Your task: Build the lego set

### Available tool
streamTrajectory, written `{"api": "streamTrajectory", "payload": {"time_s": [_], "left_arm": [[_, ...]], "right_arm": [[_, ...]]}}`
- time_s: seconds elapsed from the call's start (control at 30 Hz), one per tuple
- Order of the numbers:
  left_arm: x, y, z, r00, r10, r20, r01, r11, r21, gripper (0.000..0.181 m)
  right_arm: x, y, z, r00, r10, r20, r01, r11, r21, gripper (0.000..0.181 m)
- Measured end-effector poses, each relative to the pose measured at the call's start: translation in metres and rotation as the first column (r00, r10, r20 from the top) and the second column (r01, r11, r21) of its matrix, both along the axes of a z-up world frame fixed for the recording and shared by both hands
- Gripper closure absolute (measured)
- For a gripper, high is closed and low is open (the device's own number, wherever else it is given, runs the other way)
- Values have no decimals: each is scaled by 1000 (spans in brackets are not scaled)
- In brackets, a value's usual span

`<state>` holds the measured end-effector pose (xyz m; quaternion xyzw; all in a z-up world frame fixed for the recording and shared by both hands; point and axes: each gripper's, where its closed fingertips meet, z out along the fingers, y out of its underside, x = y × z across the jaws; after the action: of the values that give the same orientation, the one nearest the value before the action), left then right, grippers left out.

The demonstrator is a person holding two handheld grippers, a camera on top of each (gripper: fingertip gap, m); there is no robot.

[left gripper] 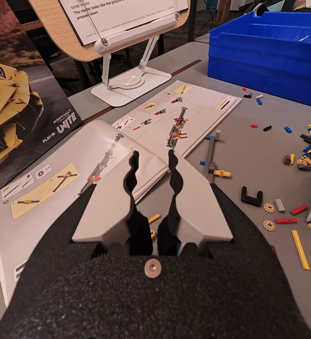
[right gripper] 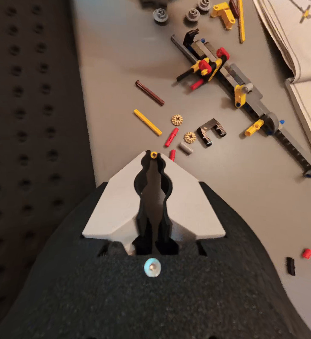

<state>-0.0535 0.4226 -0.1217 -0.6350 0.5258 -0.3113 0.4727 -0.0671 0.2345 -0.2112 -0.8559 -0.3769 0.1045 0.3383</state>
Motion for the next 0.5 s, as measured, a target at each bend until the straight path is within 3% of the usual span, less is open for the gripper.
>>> {"api": "streamTrajectory", "payload": {"time_s": [0.17, 0.27, 0.33, 0.4, 0.43, 0.5], "left_arm": [[1, 1, -4, 1000, -1, -11, 1, 1000, -17, 150], [1, 1, -9, 1000, 0, -28, -1, 1000, -22, 150], [2, 1, -11, 999, -3, -34, 2, 1000, -25, 150], [2, 0, -13, 999, -7, -40, 6, 1000, -28, 150], [3, 0, -14, 999, -9, -44, 7, 1000, -29, 150], [3, -1, -17, 998, -11, -56, 10, 1000, -27, 150]], "right_arm": [[7, 5, 9, 996, -85, -16, 86, 993, 77, 169], [25, 25, 31, 965, -232, -120, 251, 951, 180, 168], [53, 47, 43, 894, -398, -205, 440, 864, 244, 169], [80, 67, 47, 773, -554, -309, 624, 751, 215, 168], [81, 72, 49, 745, -564, -356, 647, 740, 184, 155], [87, 77, 58, 733, -573, -366, 666, 714, 216, 149]]}}
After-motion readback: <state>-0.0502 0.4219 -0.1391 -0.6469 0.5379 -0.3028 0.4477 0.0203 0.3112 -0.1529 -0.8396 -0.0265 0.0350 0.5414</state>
